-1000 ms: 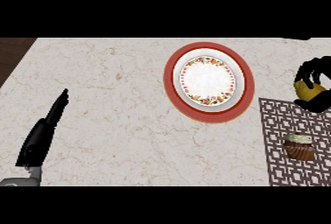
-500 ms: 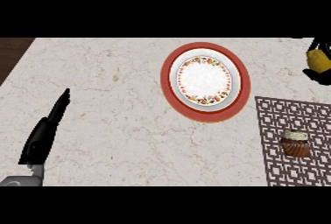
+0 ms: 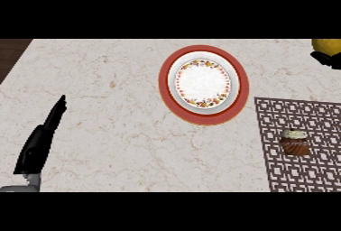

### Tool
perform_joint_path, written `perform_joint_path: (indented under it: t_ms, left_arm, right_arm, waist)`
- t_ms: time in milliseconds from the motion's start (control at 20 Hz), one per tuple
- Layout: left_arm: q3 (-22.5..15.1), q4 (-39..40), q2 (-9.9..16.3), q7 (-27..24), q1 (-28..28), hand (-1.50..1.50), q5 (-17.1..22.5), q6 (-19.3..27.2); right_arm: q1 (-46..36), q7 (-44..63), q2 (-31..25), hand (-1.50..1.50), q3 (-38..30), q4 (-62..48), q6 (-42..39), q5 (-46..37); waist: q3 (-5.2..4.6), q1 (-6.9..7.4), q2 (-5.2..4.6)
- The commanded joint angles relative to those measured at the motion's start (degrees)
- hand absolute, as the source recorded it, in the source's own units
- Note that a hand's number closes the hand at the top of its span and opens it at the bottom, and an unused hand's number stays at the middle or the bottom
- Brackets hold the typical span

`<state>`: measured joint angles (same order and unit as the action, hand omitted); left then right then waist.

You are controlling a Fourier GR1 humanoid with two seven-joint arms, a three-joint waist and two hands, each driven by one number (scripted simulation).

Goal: Pick the lemon from the placemat and place it in the plate

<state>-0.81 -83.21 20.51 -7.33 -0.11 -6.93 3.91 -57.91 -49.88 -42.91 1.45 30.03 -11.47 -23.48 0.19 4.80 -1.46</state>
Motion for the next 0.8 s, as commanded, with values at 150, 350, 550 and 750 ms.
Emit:
perform_joint_path:
  t_ms: [150, 350, 550, 750]
  left_arm:
    - [0.9, -0.4, -0.6, -0.3, 2.2, 0.00, -0.6, 0.9]
    - [2.8, 0.4, 0.5, -1.6, 3.4, 0.00, 0.1, -0.1]
    - [3.0, -2.4, 0.2, 0.1, 4.5, 0.00, -0.2, 0.3]
    - [3.0, -0.9, -0.3, -2.2, 4.6, 0.00, 0.4, -1.2]
  right_arm:
    - [-7.1, -4.3, 6.2, 1.50, 1.9, -4.0, -5.5, -1.0]
    - [-11.0, 0.9, 11.7, 1.50, 1.9, -4.3, -5.1, -0.9]
    - [-13.0, 5.6, 16.0, 1.50, 3.3, -5.1, -7.3, -2.0]
    - [-16.8, 10.8, 20.3, 1.50, 4.9, -7.7, -6.3, -4.6]
  waist:
    - [-0.16, -2.30, 0.86]
    - [-0.20, -2.91, 1.10]
    - [-0.19, -3.29, 1.29]
    - [-0.22, -2.84, 1.04]
